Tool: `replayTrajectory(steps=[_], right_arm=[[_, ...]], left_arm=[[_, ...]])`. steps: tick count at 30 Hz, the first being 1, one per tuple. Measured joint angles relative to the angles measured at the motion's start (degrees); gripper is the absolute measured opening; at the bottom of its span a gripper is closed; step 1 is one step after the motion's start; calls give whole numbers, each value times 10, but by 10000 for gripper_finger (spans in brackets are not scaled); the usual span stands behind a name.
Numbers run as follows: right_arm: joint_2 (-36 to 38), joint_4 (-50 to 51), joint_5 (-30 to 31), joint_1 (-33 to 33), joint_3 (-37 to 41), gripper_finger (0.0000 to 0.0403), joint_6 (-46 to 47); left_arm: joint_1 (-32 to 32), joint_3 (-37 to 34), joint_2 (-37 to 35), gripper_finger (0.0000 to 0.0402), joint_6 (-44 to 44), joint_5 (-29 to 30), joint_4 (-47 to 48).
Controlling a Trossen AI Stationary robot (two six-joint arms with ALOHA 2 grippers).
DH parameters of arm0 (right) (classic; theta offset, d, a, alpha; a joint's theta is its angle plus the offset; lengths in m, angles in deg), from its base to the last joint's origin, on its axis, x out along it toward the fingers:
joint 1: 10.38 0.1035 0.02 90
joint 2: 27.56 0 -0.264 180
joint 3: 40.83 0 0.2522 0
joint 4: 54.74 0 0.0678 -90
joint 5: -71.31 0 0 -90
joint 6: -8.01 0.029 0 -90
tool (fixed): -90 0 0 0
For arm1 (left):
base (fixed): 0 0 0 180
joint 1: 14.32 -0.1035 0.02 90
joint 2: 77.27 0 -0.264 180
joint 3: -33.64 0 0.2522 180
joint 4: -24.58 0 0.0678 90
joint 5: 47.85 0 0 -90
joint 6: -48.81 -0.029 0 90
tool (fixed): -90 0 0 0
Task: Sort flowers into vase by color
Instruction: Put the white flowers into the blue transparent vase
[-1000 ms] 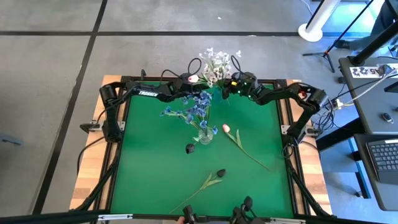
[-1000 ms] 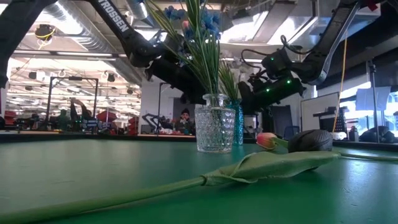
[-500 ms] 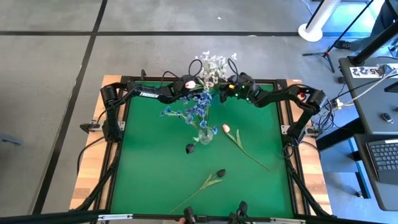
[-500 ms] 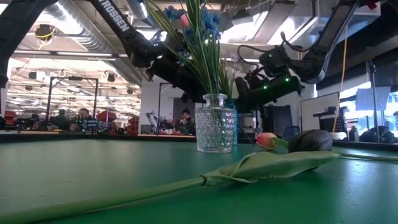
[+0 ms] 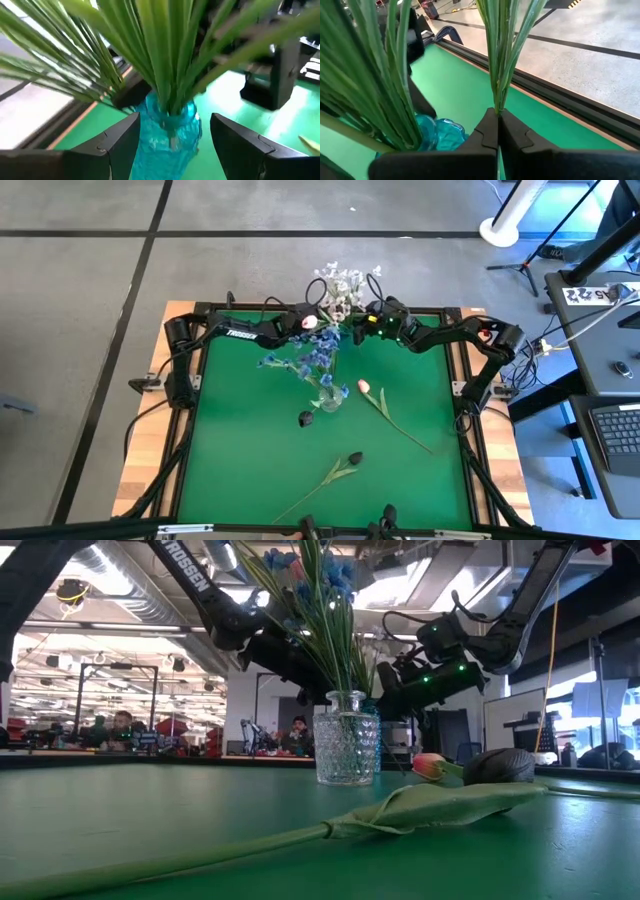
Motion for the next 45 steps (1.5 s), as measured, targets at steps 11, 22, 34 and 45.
replayTrajectory(steps=[11,22,34,45], right_arm=[[0,9,-17,19,-19,0,7],[0,46,-3,25,-29,0,-10],[75,160,-14,-24,-28,0,-55],[224,260,24,-43,-28,0,-104]], left_arm=[[5,26,38,236,13,15,-16],[7,32,37,211,10,44,13],[9,33,36,147,1,51,42],[10,32,17,147,-49,41,105]])
